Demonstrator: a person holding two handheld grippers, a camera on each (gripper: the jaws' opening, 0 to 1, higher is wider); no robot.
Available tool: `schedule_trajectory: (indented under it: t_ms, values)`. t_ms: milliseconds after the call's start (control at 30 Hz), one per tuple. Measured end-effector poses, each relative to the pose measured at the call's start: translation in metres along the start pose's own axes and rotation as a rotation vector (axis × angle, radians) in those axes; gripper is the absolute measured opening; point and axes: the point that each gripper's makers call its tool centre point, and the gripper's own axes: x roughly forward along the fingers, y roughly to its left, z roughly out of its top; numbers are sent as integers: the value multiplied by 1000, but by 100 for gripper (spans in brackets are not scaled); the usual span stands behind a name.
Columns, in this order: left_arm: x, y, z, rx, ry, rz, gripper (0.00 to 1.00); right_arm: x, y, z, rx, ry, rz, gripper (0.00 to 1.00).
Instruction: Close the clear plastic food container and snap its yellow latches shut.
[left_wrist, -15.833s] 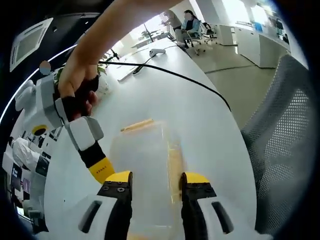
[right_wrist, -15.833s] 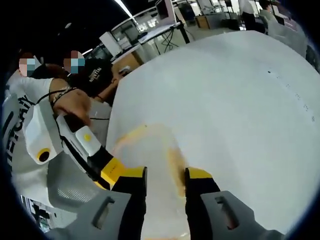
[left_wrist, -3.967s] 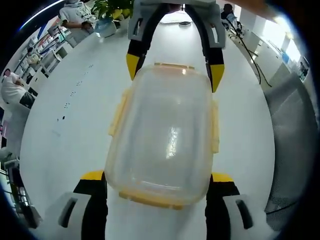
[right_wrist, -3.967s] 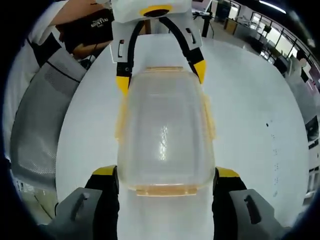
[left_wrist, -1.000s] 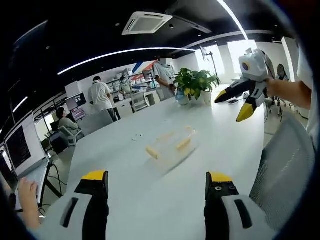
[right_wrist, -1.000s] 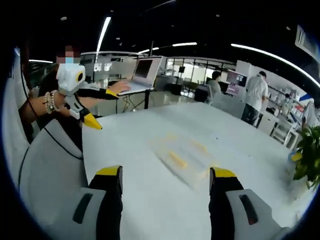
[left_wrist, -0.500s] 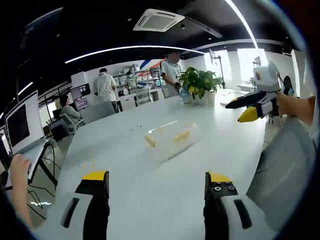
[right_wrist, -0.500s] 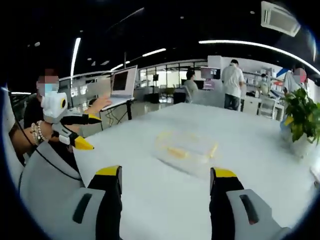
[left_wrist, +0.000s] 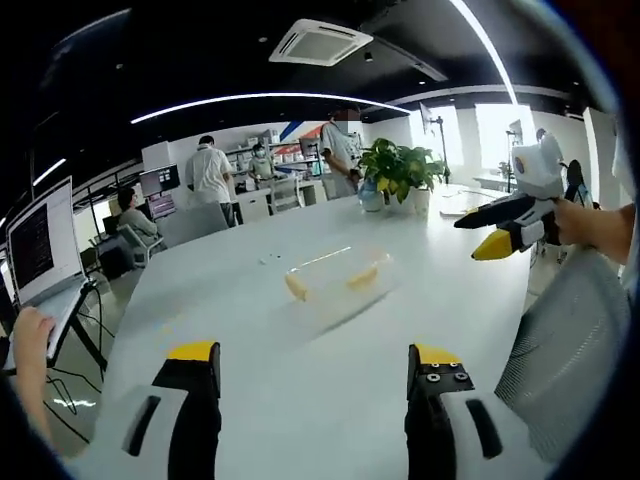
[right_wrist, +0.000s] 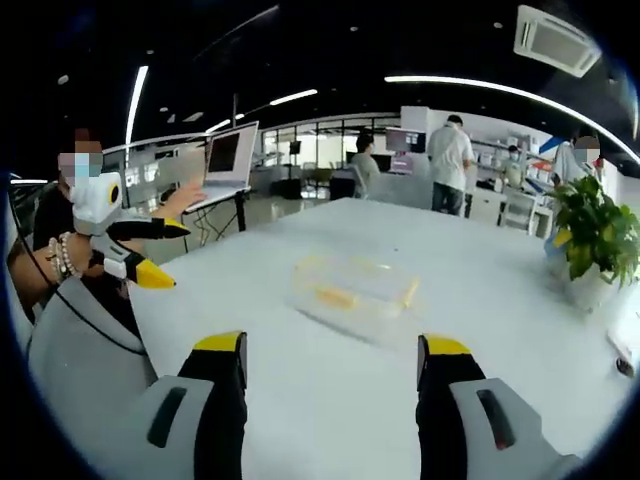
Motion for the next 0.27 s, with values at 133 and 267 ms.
schedule_trajectory:
  t_ms: [133,267]
  values:
    - [4,-5,-2,35,16,-8,73,0,-1,-2,0,5,-2,65]
    - [5,-12,-1,26,10,-35,73,0,-1,-2,-9,8,0,64]
